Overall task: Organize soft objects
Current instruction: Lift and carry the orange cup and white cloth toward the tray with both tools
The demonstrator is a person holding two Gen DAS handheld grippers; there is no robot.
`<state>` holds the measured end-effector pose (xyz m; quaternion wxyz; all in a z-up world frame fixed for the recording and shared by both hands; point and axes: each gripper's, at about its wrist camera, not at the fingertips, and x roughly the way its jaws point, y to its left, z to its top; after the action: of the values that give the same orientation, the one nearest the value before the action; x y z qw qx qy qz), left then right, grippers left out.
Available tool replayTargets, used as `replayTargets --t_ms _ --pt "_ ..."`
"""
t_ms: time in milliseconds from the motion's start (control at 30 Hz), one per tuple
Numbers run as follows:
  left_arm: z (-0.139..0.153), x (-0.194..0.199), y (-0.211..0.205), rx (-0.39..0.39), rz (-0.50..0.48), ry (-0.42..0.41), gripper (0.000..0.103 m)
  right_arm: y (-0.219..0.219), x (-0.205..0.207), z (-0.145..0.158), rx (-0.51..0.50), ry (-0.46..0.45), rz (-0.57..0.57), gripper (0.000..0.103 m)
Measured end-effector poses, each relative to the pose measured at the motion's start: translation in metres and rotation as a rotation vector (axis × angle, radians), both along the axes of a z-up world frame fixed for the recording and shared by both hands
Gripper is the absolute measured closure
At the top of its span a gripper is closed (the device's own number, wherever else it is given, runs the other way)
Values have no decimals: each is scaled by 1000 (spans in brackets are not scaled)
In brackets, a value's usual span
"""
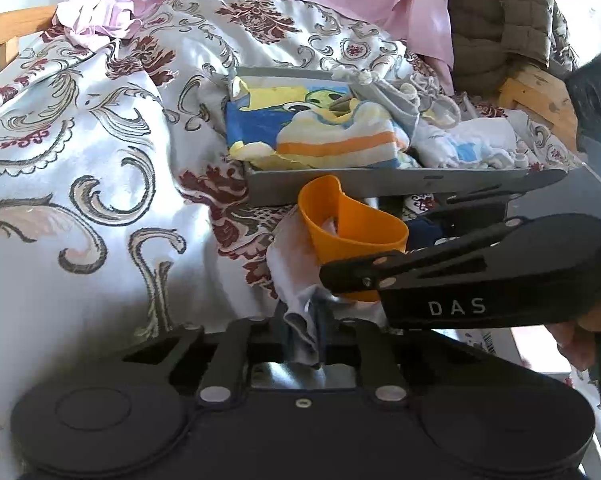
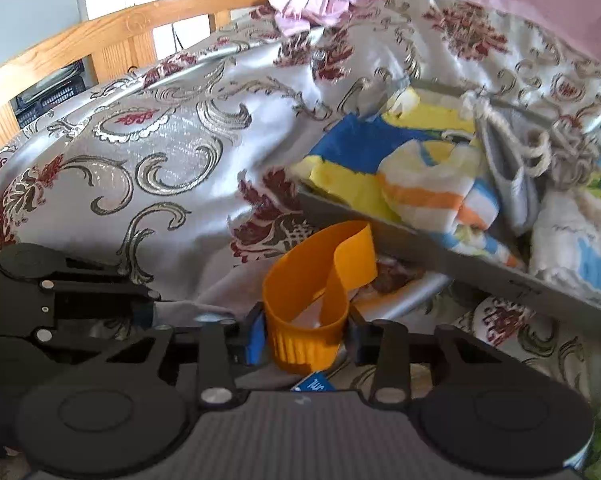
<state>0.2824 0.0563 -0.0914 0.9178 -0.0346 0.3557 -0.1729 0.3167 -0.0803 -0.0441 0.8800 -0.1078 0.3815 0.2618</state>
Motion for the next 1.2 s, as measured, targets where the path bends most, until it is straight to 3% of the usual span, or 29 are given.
replayTargets --t_ms 167,333,633,867,967,1200 --pt "7 -4 -4 29 -7 -36 99 -3 -10 4 -9 -60 -4 72" --pt "26 -11 -4 32 9 -116 99 -3 -32 12 -61 -185 18 78" --pt "49 -33 -16 84 14 -288 99 -6 -65 31 -175 -407 26 78" --pt "83 -51 -22 43 42 -435 99 -16 -75 51 -176 -521 -4 78" --pt "100 -43 -24 1 71 -467 99 -26 -65 60 -149 -552 -27 78" --pt "122 49 -53 -35 81 -470 99 -63 -4 71 -90 -579 -137 78"
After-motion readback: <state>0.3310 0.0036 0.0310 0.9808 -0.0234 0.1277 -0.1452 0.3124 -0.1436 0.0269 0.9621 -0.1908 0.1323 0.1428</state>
